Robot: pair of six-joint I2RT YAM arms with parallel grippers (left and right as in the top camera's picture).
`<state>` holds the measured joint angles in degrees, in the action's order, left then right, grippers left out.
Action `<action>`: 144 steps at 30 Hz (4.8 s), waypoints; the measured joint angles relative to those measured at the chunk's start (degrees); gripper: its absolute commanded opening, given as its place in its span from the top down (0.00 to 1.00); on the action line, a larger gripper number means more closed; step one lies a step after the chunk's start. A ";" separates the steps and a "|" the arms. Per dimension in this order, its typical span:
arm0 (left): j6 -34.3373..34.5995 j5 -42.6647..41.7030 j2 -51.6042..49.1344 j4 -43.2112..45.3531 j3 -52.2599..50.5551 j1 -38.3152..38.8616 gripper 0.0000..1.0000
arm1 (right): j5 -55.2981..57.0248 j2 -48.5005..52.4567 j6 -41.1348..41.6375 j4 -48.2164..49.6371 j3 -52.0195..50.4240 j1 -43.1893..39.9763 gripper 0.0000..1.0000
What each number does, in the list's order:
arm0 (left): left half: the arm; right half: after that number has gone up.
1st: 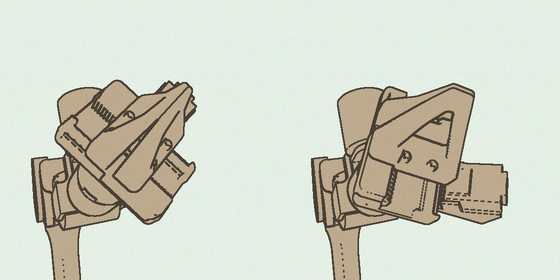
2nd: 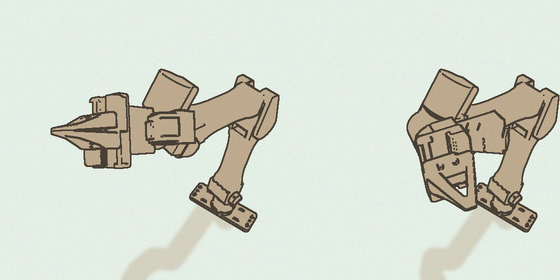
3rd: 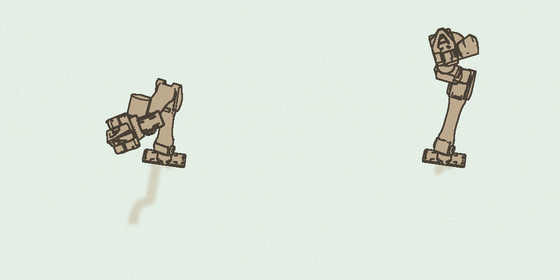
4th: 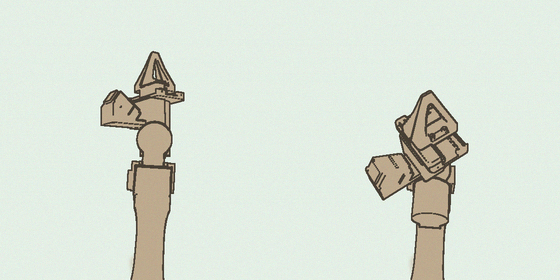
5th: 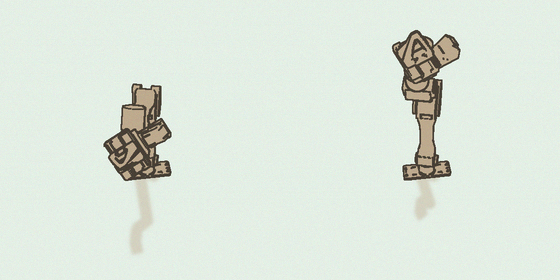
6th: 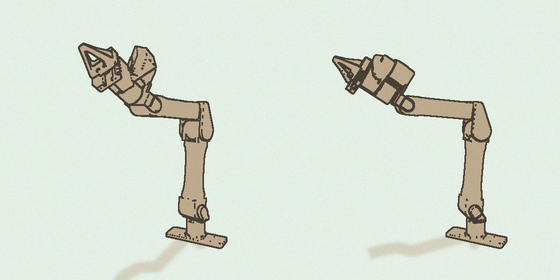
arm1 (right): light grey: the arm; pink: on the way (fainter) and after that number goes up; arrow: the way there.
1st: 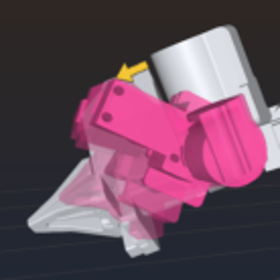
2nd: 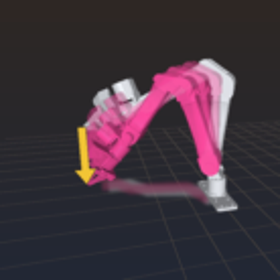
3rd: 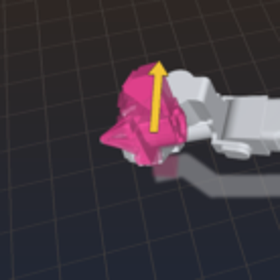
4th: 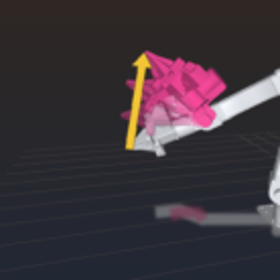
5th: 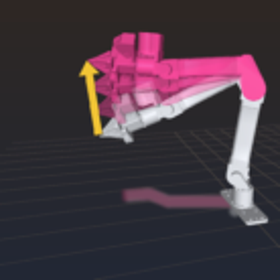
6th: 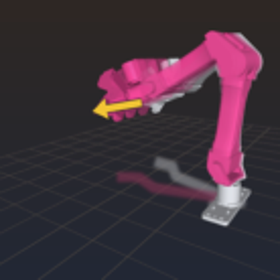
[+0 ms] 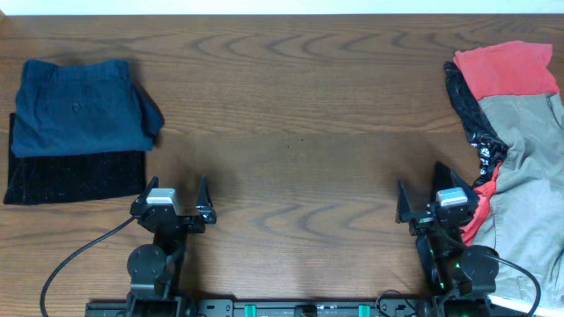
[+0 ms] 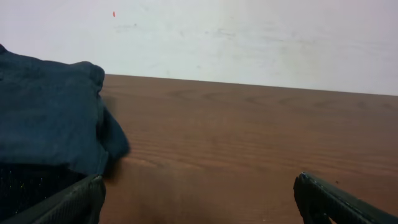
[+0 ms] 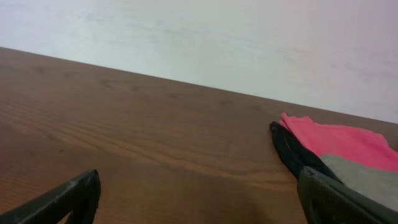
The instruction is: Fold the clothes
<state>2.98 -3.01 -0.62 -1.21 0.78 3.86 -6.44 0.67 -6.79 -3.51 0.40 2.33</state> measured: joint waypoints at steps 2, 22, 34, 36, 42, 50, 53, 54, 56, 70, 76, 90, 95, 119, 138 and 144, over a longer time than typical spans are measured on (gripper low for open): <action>0.00 0.00 0.00 0.00 0.00 0.00 0.02 | 0.00 0.00 0.00 0.00 0.00 0.00 0.01; 0.00 0.00 0.00 0.00 0.00 0.00 0.02 | 0.00 0.00 0.02 0.00 0.00 0.00 0.01; 0.00 0.00 0.00 0.00 0.00 0.00 0.02 | 0.00 0.00 0.00 0.00 0.00 0.00 0.01; 0.00 0.00 0.00 0.00 0.00 0.00 0.02 | 0.00 0.00 0.02 0.00 0.00 0.00 0.01; 0.00 0.00 0.00 0.00 0.00 0.00 0.02 | 0.00 0.00 0.09 0.02 0.00 0.00 0.01; 3.23 -0.04 -0.20 -0.37 0.24 0.00 0.02 | 0.33 0.02 5.07 -0.22 0.00 0.00 0.01; 4.11 -0.20 -1.90 -3.32 1.77 0.00 0.02 | 2.64 0.31 7.15 -3.30 0.94 0.00 0.01; 4.33 -0.28 -3.06 -5.09 2.58 0.00 0.02 | 3.37 0.52 7.52 -4.92 1.60 0.00 0.01; 4.55 -0.68 -5.55 -7.98 4.11 0.00 0.02 | 4.92 1.27 8.07 -9.75 3.74 0.00 0.01; 4.74 -1.75 -34.10 -29.18 30.91 0.00 0.02 | 16.90 27.06 11.17 -33.66 26.53 -0.04 0.01; 4.74 -1.75 -42.86 -36.70 39.08 0.00 0.02 | 17.92 44.83 11.58 -41.81 37.00 -2.49 0.01; 4.74 -1.77 -45.72 -37.35 40.19 0.00 0.02 | 32.87 67.47 26.43 -44.19 41.81 -10.58 0.28; 4.74 -1.77 -45.75 -37.38 40.19 0.00 0.02 | 36.48 74.18 29.33 -43.52 41.62 -16.39 0.36; 4.74 -1.77 -45.75 -37.35 40.19 0.00 0.02 | 32.65 76.85 31.43 -53.75 51.21 -22.88 0.98; 4.74 -1.77 -45.77 -37.35 40.22 0.00 0.02 | -43.39 70.20 10.69 -27.93 60.87 -20.50 0.98; 4.74 -1.77 -45.77 -37.31 40.22 0.00 0.02 | -56.98 70.20 9.92 -25.14 61.09 -9.53 0.98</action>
<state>7.73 -4.78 -46.39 -38.52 40.99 3.86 -63.42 70.87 3.14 -28.64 61.49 -7.20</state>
